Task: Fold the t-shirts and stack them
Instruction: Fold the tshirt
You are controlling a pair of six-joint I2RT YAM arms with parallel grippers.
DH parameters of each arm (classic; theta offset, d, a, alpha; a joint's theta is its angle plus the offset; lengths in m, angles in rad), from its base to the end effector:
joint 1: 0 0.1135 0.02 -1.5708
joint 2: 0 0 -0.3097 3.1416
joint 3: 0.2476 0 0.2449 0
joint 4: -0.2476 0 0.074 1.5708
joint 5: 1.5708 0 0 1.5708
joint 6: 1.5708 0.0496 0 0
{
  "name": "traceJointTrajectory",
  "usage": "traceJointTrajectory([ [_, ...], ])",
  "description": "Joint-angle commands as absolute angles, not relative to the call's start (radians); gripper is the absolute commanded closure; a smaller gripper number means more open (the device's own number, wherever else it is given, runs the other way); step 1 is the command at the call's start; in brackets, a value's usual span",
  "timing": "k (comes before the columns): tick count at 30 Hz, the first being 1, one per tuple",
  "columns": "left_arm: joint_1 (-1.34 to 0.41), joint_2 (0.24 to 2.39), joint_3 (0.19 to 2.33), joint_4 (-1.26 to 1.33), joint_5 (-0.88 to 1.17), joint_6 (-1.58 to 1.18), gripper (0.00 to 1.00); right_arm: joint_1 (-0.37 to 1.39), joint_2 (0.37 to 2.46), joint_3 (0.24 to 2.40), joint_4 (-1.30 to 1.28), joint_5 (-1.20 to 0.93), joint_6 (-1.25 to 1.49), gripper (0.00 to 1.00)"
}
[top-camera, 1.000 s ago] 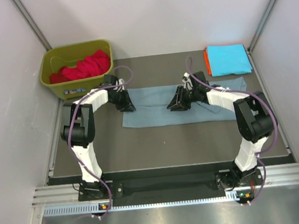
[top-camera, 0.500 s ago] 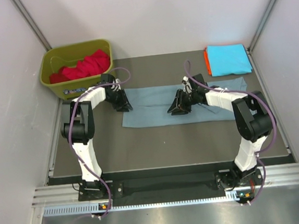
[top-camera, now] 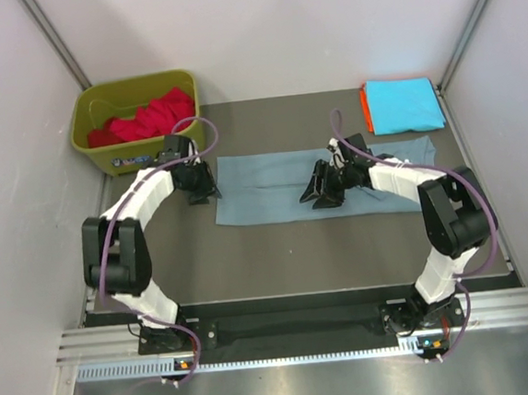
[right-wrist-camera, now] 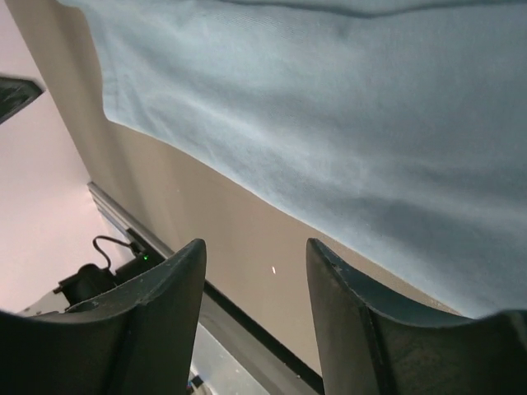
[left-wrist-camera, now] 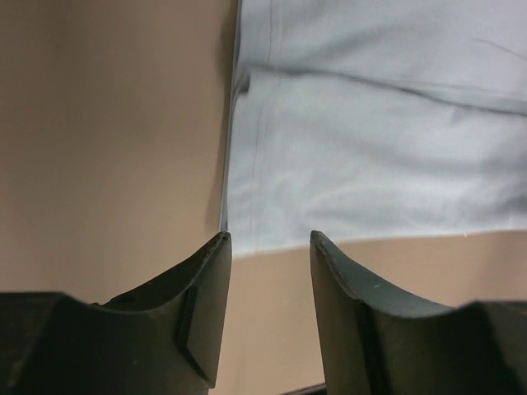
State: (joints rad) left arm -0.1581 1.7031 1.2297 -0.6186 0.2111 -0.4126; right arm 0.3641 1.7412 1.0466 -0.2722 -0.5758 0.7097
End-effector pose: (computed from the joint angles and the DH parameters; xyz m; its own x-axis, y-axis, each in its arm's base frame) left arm 0.3499 -0.0663 0.2569 -0.9029 -0.2531 -0.3475 -0.1231 0.9267 -0.3551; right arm 0.3259 0.1531 0.2177 -0.9663 0.2166 -0.1388 0.0554 0.7020 0.7100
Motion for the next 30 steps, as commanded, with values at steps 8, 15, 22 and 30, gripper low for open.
traceJointTrajectory([
  [8,-0.137,1.549,0.996,-0.506,0.258,-0.586,0.51,0.371,1.519,0.991,-0.293,-0.483,0.712,0.39],
  [15,-0.103,1.580,0.894,-0.364,0.344,-0.813,0.50,0.342,1.372,0.890,-0.371,-0.498,0.647,0.35],
  [22,-0.098,1.575,0.887,-0.374,0.287,-0.880,0.50,0.270,1.180,0.804,-0.400,-0.528,0.614,0.34],
  [30,-0.100,1.577,0.877,-0.396,0.267,-0.954,0.53,0.141,1.091,0.750,-0.452,-0.600,0.552,0.34],
])
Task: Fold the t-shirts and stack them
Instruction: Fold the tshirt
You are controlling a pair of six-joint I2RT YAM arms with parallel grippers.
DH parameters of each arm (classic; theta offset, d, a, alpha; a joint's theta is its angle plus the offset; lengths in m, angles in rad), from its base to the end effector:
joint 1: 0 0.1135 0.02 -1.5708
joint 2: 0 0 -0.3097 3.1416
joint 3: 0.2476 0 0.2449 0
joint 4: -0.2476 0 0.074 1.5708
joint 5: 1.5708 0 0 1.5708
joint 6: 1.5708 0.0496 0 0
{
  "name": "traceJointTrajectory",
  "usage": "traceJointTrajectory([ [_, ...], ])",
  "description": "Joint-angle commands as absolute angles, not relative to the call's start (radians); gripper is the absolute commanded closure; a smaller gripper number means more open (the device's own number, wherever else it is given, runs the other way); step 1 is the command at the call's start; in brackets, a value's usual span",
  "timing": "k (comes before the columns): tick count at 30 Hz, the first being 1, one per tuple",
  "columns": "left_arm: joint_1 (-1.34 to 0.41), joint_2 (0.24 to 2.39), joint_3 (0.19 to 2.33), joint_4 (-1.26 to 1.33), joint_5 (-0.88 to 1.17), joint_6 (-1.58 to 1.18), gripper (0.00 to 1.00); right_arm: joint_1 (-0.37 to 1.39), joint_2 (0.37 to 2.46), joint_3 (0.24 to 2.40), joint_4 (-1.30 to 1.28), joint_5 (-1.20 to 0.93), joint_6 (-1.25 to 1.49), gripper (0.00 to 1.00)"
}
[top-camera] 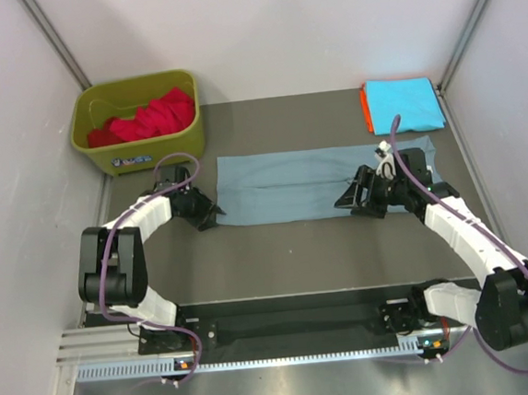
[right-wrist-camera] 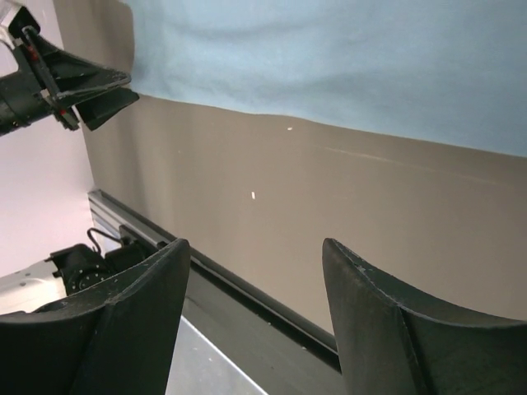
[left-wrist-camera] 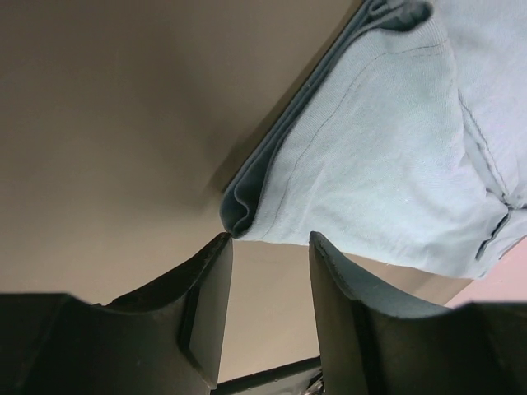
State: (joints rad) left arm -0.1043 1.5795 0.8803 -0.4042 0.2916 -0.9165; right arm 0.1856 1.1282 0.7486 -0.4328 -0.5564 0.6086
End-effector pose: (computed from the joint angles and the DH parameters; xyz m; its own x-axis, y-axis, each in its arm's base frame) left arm 0.2947 -0.0452 0.2078 -0.7217 -0.6886 -0.0706 -0.5654 0.6453 -0.5137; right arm 0.2016 0.0645 0.2768 -0.8790 0.3289 -0.3451 -0.0135 0.7063 0.7078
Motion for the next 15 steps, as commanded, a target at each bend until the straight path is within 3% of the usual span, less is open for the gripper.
traceJointTrajectory([
  [1,-0.100,1.572,0.877,-0.409,0.256,-0.951,0.53,0.127,1.091,0.752,-0.459,-0.604,0.545,0.34],
  [15,-0.100,1.635,0.876,-0.387,0.242,-0.934,0.53,0.075,1.126,0.788,-0.460,-0.621,0.532,0.34],
])
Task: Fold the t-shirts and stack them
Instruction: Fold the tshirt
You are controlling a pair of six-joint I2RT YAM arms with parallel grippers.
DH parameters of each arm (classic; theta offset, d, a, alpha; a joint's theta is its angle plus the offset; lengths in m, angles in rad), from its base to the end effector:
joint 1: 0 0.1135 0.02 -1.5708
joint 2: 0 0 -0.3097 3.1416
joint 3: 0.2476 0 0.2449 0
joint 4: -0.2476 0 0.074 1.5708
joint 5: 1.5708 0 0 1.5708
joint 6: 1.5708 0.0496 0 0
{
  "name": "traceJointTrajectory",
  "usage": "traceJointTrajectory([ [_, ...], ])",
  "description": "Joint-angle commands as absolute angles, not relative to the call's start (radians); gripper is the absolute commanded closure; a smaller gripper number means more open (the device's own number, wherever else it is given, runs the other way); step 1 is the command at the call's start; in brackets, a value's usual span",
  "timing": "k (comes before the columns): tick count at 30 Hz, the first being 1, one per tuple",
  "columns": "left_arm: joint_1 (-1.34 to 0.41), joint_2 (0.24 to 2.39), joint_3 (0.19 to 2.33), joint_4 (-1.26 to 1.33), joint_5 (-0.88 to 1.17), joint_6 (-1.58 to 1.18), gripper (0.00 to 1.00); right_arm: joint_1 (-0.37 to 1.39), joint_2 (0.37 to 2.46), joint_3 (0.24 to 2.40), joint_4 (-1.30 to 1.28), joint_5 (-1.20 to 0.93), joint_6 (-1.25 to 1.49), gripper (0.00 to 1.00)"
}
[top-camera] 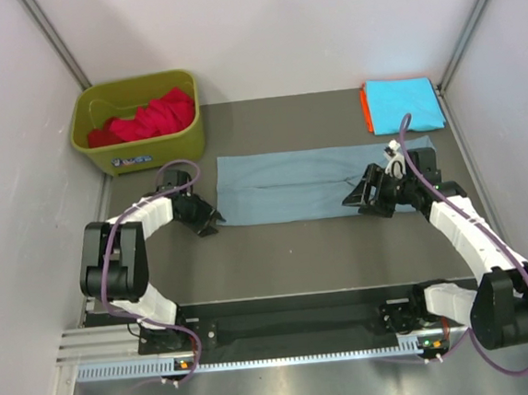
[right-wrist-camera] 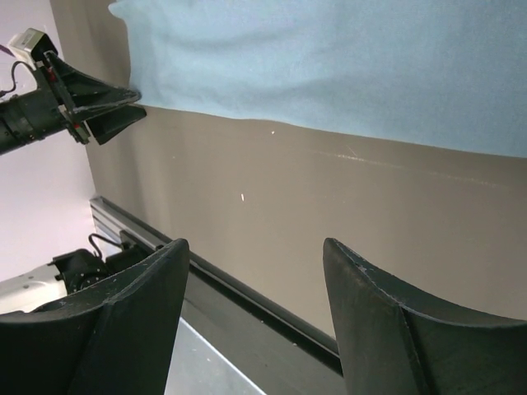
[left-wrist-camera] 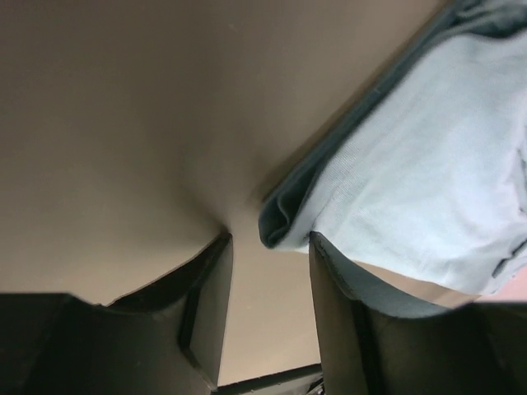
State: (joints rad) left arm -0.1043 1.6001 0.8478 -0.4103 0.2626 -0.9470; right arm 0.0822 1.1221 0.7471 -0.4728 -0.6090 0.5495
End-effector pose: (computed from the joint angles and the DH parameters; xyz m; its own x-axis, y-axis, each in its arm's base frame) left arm 0.2889 -0.0432 0.1928 -0.6980 -0.7150 -0.0385 -0.6223 0.6323 -0.4614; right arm 0.2014 0.0451 0.2754 -0.8695 0.3582 -0.3402 0.0112 0.7028 0.7113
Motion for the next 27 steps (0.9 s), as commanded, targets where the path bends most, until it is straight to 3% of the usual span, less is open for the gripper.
traceJointTrajectory([
  [1,-0.098,1.643,0.880,-0.391,0.236,-0.928,0.53,0.074,1.129,0.787,-0.457,-0.620,0.534,0.34],
  [4,-0.095,1.669,0.891,-0.390,0.238,-0.905,0.60,0.072,1.132,0.781,-0.454,-0.612,0.537,0.33],
  [8,-0.092,1.660,0.881,-0.390,0.239,-0.887,1.00,0.064,1.138,0.788,-0.456,-0.572,0.546,0.34],
  [14,-0.091,1.588,0.839,-0.448,0.224,-0.856,1.00,0.022,1.169,0.822,-0.537,-0.427,0.560,0.34],
  [27,-0.083,1.062,0.490,-0.718,0.176,-1.061,1.00,-0.115,1.267,0.854,-0.549,-0.345,0.546,0.34],
])
